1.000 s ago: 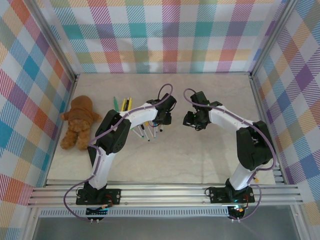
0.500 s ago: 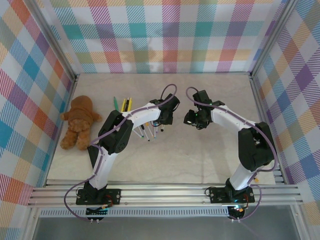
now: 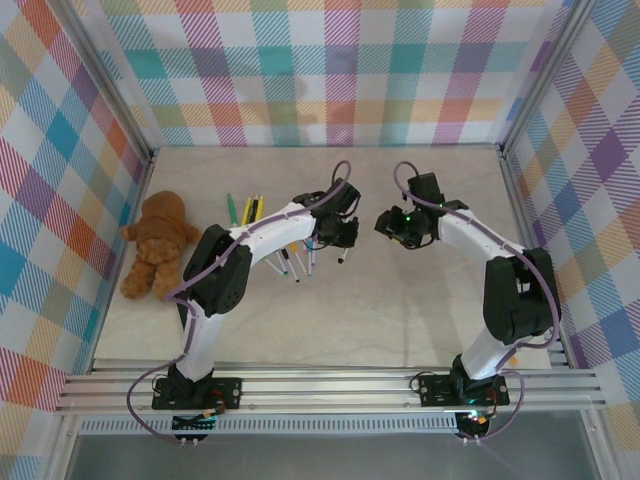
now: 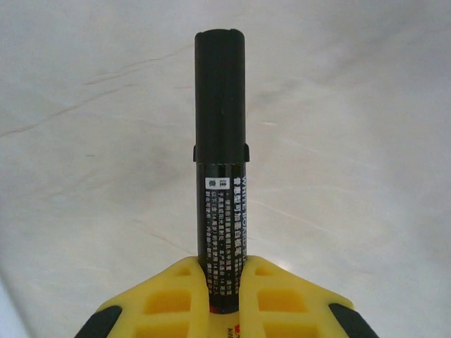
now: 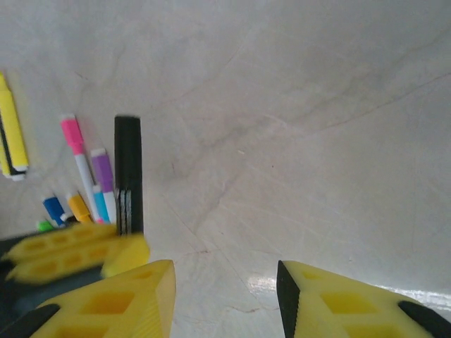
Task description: Open the pen caps
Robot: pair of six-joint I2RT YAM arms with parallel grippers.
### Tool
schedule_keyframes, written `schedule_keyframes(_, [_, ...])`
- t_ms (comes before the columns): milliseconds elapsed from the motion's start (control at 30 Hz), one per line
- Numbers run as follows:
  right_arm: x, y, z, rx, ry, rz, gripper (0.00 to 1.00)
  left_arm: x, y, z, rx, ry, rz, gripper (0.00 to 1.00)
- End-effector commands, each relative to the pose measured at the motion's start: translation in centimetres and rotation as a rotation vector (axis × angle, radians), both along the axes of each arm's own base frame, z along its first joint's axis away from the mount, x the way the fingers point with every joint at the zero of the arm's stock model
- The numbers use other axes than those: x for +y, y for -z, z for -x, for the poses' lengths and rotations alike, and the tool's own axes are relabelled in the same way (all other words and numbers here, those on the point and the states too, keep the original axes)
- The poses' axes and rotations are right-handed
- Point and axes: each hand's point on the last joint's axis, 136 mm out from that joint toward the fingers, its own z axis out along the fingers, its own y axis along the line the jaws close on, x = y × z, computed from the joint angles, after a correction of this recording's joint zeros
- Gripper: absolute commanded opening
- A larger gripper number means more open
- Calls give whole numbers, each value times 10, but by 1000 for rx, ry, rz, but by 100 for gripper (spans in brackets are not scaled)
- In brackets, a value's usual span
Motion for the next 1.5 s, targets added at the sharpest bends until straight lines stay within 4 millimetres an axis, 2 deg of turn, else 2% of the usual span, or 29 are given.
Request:
schedule_keyframes(0, [14, -11, -5, -24, -29, -86, 45, -31, -40, 22, 43, 128, 185, 0])
schedule_keyframes(233, [22, -16, -8, -25, -18, -167, 47, -43, -51, 35, 88, 171, 280, 0])
schedule_keyframes(567, [27, -5, -16, 9, -4, -196, 46, -42, -59, 39, 90, 181, 291, 0])
schedule_keyframes(633, [28, -6, -16, 11, -7, -201, 41, -41, -58, 40, 90, 184, 285, 0])
schedule_keyframes(667, [29, -6, -17, 10, -7, -204, 35, -40, -58, 40, 90, 183, 280, 0])
schedule_keyframes(800, [28, -6, -16, 13, -2, -200, 0, -39, -54, 41, 96, 182, 272, 0])
schedule_keyframes(900, [24, -4, -16, 16, 14, -186, 0, -39, -51, 44, 109, 187, 275, 0])
schedule_keyframes(1000, [13, -2, -19, 17, 60, -174, 0, -39, -50, 50, 128, 203, 290, 0])
schedule_keyframes(1267, [-51, -11, -52, -4, 224, -184, 0, -29, -55, 89, 193, 274, 328, 0])
schedule_keyframes(1467, [-73, -4, -64, 8, 276, -174, 0, -18, -69, 109, 204, 311, 351, 0])
